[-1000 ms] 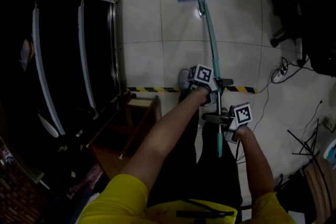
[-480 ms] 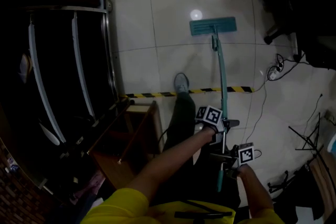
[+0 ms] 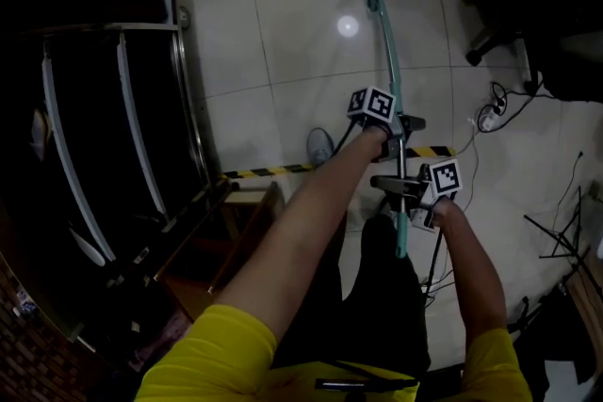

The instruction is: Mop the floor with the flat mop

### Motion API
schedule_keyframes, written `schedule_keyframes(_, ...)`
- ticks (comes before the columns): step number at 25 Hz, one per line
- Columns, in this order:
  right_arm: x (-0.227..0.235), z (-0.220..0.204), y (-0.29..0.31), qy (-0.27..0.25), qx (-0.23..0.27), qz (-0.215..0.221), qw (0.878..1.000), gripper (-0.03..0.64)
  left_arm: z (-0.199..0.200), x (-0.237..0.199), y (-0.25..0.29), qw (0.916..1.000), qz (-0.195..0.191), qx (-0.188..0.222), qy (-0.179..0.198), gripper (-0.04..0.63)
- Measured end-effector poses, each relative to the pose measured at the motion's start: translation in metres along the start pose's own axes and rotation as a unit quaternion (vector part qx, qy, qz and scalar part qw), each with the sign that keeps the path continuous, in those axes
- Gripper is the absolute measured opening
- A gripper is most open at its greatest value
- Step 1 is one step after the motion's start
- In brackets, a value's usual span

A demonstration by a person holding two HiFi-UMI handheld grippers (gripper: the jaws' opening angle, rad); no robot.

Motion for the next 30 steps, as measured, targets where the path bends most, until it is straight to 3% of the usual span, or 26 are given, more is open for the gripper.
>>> schedule_keyframes(3,-0.012,-0.028,-0.008,0.006,0.001,0.019,1.0,0.008,-0.03,0.006,0.004,0.9999,-0.013,0.006,-0.006,0.011)
schedule_keyframes(6,-0.027,-0.077,-0.026,0.0,-0.021,0.007,1.0,0.027,-0.084,0.016,0.016,0.9996,-0.024,0.009,-0.016,0.017)
schedule_keyframes(10,-0.064,-0.152,-0.048,0.044,-0.02,0.028,0.998,0.038,-0.169,0.039,0.023,0.9968,-0.044,0.024,-0.062,0.026)
schedule_keyframes(13,-0.096,-0.194,-0.067,0.059,-0.03,0.028,0.997,0.04,-0.217,0.067,0.028,0.9946,-0.049,0.039,-0.082,0.028)
schedule_keyframes(20,-0.183,-0.294,-0.114,0.057,-0.083,0.012,0.995,0.046,-0.322,0.159,0.04,0.9922,-0.052,0.069,-0.09,0.028)
schedule_keyframes(24,-0.226,-0.326,-0.135,0.038,-0.107,0.005,0.994,0.052,-0.354,0.205,0.041,0.9891,-0.074,0.101,-0.078,0.028)
schedule_keyframes(30,-0.237,-0.344,-0.148,0.009,-0.128,-0.003,0.992,0.052,-0.367,0.221,0.042,0.9878,-0.074,0.131,-0.04,0.028)
Point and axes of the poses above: the fingertips, and each gripper's own axes: y forward along the fingers, x to its right, z out of its top, the point moved 7 cm from there along -y, backward along the fingers, and after that the axes turned 6 degrees about -z, right-handed, at the moved point
